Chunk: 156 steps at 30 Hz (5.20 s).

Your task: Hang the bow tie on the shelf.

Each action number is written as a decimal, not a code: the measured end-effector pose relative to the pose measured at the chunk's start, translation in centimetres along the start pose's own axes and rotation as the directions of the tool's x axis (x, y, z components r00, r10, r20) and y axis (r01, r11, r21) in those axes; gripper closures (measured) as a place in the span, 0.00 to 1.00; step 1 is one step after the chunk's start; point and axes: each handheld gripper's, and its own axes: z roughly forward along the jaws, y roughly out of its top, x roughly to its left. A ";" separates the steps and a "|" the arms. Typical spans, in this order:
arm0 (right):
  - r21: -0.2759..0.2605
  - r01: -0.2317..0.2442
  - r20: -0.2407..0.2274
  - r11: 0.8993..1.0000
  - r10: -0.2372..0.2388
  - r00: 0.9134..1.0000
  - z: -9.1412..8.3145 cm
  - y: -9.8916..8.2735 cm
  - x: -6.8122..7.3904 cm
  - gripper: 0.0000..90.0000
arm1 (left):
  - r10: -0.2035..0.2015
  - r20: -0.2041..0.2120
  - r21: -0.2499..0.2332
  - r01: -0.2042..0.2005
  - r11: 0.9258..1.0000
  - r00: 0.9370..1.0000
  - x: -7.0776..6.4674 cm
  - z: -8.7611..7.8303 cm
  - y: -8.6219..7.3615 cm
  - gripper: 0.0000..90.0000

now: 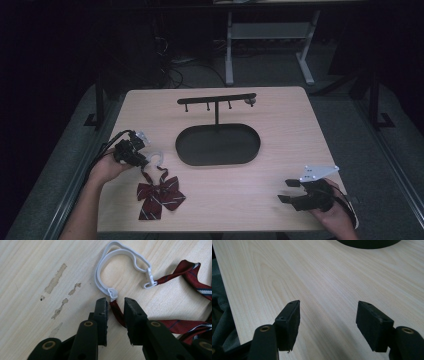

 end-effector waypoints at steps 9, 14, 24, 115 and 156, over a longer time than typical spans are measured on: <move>-0.008 0.003 0.003 1.000 -0.003 1.000 -0.1 0.0 0.0 0.39 | 0.018 0.014 0.024 -0.018 1.000 1.000 -0.2 0.4 0.2 0.94; -0.009 0.005 0.003 1.000 -0.005 1.000 -0.2 0.0 0.0 0.39 | 0.033 0.010 0.034 -0.034 0.999 0.999 -0.5 0.4 0.3 0.97; -0.014 0.004 0.005 1.000 -0.004 1.000 -0.2 0.0 -0.1 0.39 | 0.028 0.025 0.025 -0.028 0.999 0.999 -0.5 0.0 0.1 0.97; -0.042 -0.054 -0.004 0.998 0.054 0.999 -0.3 -0.4 -1.0 0.39 | 0.252 0.042 -0.017 -0.252 0.968 0.967 -5.4 -7.1 2.0 0.97; -0.051 -0.064 0.005 0.997 0.064 0.998 -0.6 -0.5 -1.1 0.39 | 0.358 0.022 -0.006 -0.358 0.934 0.934 -7.1 -11.3 4.2 0.97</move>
